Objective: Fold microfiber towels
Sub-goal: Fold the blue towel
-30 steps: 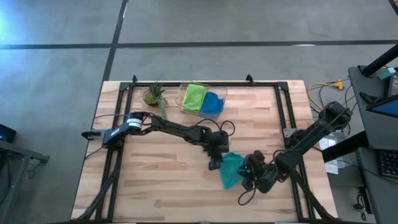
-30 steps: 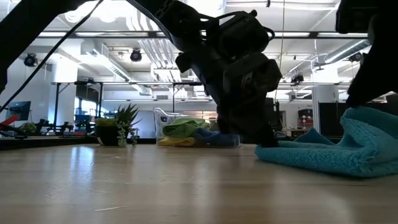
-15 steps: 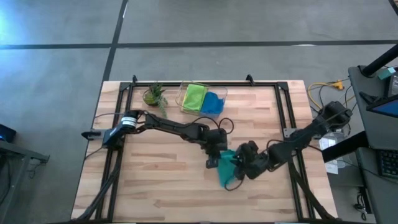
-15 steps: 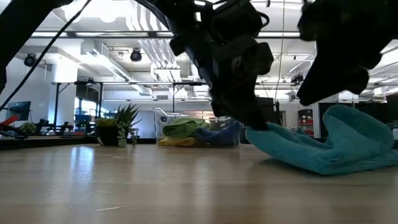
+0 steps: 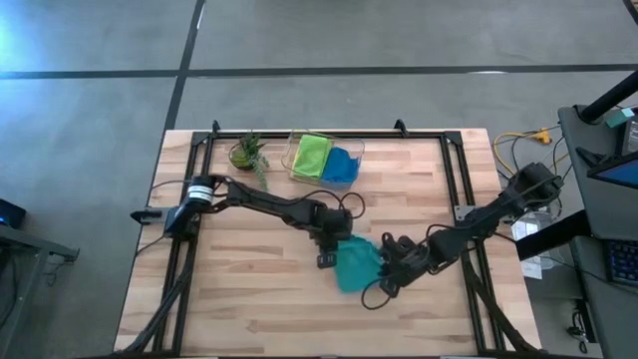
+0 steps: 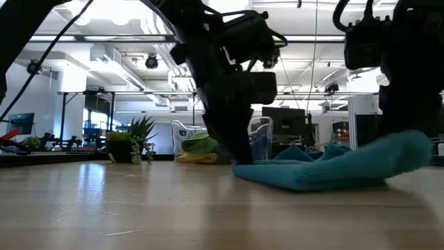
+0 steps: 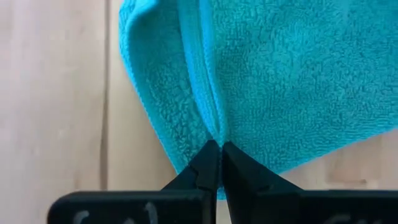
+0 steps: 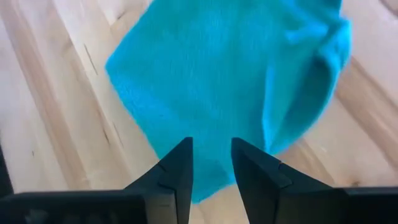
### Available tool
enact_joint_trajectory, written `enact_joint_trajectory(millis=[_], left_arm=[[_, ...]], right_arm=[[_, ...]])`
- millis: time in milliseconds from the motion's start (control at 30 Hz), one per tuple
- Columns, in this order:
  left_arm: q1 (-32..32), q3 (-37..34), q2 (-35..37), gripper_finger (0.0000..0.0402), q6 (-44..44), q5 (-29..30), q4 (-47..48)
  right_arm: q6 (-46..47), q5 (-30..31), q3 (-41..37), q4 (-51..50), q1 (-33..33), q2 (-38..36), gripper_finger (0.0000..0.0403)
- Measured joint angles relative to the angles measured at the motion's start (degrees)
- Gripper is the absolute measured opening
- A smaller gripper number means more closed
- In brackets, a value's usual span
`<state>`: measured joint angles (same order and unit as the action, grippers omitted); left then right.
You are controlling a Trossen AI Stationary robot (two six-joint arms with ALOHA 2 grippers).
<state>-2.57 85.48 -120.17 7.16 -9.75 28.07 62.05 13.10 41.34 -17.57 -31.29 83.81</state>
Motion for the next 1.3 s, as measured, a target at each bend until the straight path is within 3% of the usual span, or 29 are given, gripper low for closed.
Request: enact_joint_trajectory(millis=[167, 300, 500, 567, 767, 1000, 1167, 1300], left_arm=[[0.02, -4.72, 5.14, 0.0, -0.04, 3.46, -1.76], [0.37, -10.72, 10.98, 0.0, -0.08, 4.34, -5.64], [0.79, -19.43, 15.81, 0.0001, 2.96, 3.57, -12.07], [1.09, -20.68, 17.15, 0.0006, 3.99, 3.01, -13.38], [2.25, -22.18, 17.26, 0.005, 5.69, 2.66, -15.7], [3.55, -22.15, 17.28, 0.0111, 5.99, 2.6, -15.66], [4.48, -22.06, 17.28, 0.0131, 6.01, 2.57, -15.69], [4.61, -22.08, 17.26, 0.0132, 6.06, 2.57, -15.6]], right_arm=[[1.47, 0.09, 0.19, -0.13, -0.72, -0.57, 0.0105], [0.8, 3.88, 0.33, 0.0, -0.09, -0.85, 0.0105], [-1.63, 5.53, -0.46, 0.85, 5.19, -0.46, 0.0107], [-3.52, 5.27, -1.4, 5.47, 7.73, -0.44, 0.0115], [-7.62, 2.33, -4.34, 12.25, 16.5, -0.2, 0.0174], [-18.88, -6.95, -4.48, 12.18, 24.38, 2.23, 0.024], [-23.15, -9.34, -3.61, 12.23, 27.81, 6.94, 0.0244], [-28.44, -11.33, -1.24, 12.02, 28.64, 9.98, 0.021]])
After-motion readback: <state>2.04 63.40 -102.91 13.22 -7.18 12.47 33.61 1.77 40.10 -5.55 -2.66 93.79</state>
